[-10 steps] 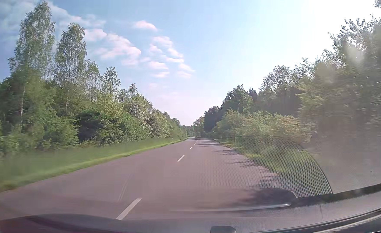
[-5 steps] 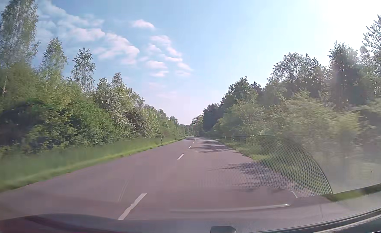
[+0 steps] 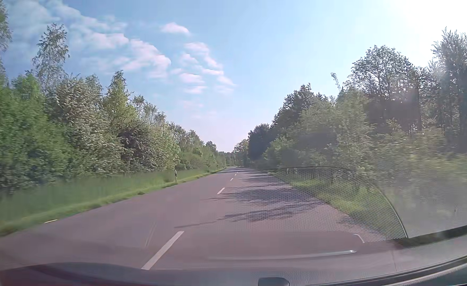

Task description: Follow the waypoints while adhering to traffic rules and regulations

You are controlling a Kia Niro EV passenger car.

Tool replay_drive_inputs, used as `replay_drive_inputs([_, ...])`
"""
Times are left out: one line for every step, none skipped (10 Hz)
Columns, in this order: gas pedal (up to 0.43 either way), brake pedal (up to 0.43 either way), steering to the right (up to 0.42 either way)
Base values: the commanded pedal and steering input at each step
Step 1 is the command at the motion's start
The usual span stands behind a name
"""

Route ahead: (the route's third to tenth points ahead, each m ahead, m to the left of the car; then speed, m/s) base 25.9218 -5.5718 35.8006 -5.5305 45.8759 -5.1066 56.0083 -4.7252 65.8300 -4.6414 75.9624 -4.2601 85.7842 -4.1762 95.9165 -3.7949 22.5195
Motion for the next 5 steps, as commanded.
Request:
replay_drive_inputs([0.067, 0.0, -0.004])
replay_drive_inputs([0.067, 0.0, -0.004])
replay_drive_inputs([0.067, 0.0, -0.004])
replay_drive_inputs([0.067, 0.0, -0.004])
replay_drive_inputs([0.067, 0.0, -0.004])
